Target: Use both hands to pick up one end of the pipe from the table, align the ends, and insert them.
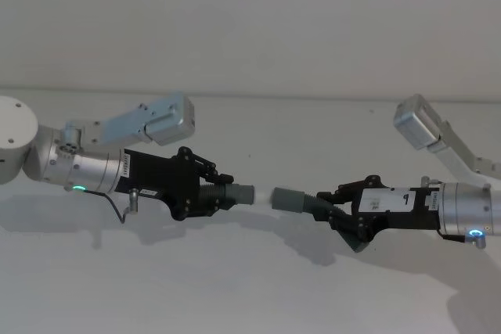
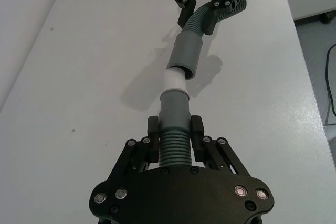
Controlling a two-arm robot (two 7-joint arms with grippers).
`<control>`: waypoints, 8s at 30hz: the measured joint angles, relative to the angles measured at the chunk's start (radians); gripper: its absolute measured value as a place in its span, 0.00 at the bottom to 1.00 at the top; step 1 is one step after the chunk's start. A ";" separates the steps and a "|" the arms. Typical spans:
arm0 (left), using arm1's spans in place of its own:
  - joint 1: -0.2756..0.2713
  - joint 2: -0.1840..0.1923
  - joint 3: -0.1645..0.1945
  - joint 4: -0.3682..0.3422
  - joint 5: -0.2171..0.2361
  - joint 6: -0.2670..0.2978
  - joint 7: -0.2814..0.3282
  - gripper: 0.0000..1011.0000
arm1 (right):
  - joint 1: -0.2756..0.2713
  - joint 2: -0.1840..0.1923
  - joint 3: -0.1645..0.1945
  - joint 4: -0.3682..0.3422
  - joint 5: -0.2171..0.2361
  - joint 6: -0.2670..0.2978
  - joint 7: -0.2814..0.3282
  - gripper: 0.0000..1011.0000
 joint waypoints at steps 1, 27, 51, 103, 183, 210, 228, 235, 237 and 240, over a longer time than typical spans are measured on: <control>-0.001 0.001 0.001 0.000 -0.001 0.000 0.000 0.34 | 0.001 0.000 -0.001 0.001 0.000 0.000 0.000 0.26; -0.014 0.005 0.026 0.005 -0.010 -0.006 0.002 0.34 | 0.021 0.005 -0.022 0.033 0.013 0.003 -0.007 0.26; -0.016 -0.001 0.034 0.020 -0.030 -0.021 0.000 0.34 | 0.036 0.001 -0.045 0.044 0.044 -0.032 0.035 0.26; -0.013 0.011 0.023 -0.001 -0.017 -0.026 0.011 0.34 | 0.009 0.081 -0.051 0.016 0.108 -0.036 0.025 0.26; 0.003 0.050 0.016 -0.064 -0.044 -0.014 0.007 0.34 | 0.044 0.089 -0.110 -0.012 0.142 -0.070 -0.011 0.26; -0.013 0.034 0.032 -0.045 -0.050 -0.030 -0.012 0.34 | 0.069 0.077 -0.122 0.008 0.145 -0.091 0.008 0.26; -0.005 0.042 0.028 -0.059 -0.058 -0.030 -0.008 0.34 | 0.081 0.067 -0.128 0.026 0.149 -0.107 0.027 0.26; -0.003 0.044 0.027 -0.061 -0.059 -0.030 -0.007 0.34 | 0.083 0.066 -0.129 0.029 0.151 -0.109 0.031 0.26; -0.003 0.044 0.027 -0.062 -0.060 -0.030 -0.007 0.34 | 0.083 0.066 -0.129 0.029 0.151 -0.110 0.031 0.26; -0.003 0.044 0.027 -0.062 -0.060 -0.030 -0.006 0.34 | 0.083 0.066 -0.129 0.030 0.151 -0.111 0.032 0.26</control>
